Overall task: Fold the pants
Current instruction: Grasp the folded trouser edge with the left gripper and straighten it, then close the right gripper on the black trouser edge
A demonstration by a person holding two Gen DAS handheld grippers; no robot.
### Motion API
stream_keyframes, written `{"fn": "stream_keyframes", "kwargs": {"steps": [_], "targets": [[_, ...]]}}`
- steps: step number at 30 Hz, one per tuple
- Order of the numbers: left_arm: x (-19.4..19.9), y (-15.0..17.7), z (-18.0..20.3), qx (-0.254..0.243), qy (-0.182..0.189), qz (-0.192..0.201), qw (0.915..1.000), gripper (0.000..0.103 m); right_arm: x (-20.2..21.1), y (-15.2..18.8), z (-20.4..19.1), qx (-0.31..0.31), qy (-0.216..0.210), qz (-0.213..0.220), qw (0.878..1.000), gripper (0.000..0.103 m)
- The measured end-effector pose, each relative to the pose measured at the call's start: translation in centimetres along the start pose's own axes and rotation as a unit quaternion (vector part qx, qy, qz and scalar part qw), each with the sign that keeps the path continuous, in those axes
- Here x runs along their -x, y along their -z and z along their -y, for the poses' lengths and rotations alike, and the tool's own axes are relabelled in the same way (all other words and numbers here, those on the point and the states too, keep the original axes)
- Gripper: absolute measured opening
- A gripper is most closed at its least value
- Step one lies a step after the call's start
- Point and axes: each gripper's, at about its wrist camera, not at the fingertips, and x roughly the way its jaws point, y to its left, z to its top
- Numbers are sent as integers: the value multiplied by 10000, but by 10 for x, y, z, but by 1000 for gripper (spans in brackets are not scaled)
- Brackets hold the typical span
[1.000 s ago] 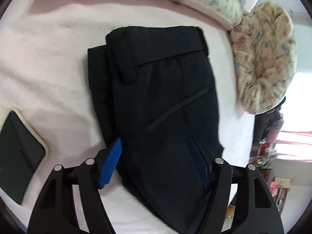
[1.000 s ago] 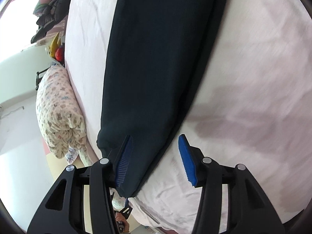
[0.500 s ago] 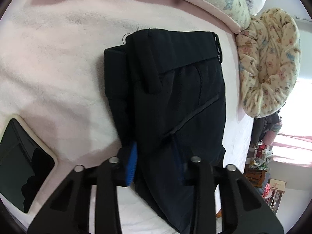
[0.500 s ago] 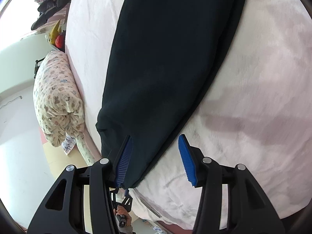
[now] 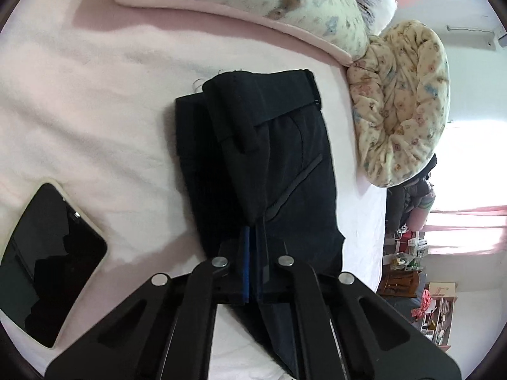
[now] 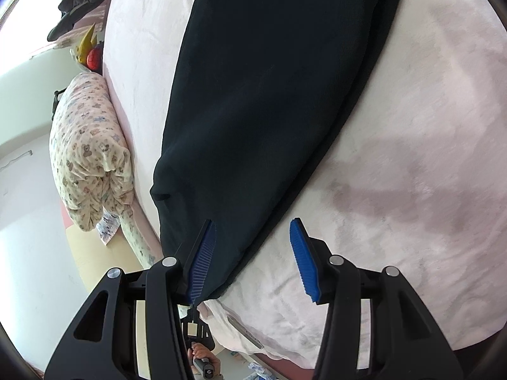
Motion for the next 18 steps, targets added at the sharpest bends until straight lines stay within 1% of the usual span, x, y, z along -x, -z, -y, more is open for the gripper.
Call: {"fn": "stream_keyframes", "kwargs": {"steps": [3,5,6,7,8,10,11,12,13,14,15,17,18], "targets": [[-9,0,-13,136,-356,-8,9993,3,-2,3,-2,59,12,-40,10000,52],[-19,2,-18,70,-751,-31,9971,4,0,4,-2,56,18,-50,10000,58],[-22,2,-18,49,-898,-15,9959,7,1,4,-2,46,9,-46,10000,58],[-24,3,-16,38,-1107,-16,9938,17,3,3,-1,50,-15,-40,10000,58],[-23,3,-13,-2,-1230,-6,9924,23,7,1,-1,76,-14,-24,10000,59],[-12,4,-3,-204,-1528,151,9879,56,18,-4,2,107,-10,89,9999,61],[-6,5,0,-303,-1597,242,9864,63,24,-7,4,85,-31,176,9998,61],[1,8,5,-416,-1688,354,9841,76,30,-10,6,53,-33,286,9996,61],[12,16,12,-646,-1823,543,9796,82,39,-15,8,54,-48,441,9990,61],[17,20,16,-799,-1876,613,9771,85,45,-17,9,98,-69,522,9986,61],[21,31,26,-1145,-1927,665,9723,87,53,-20,8,196,-119,637,9977,61],[20,49,44,-1655,-1886,583,9663,92,56,-24,3,380,-249,681,9966,61],[16,59,54,-1904,-1778,476,9643,97,52,-27,-4,533,-362,570,9963,61]]}}
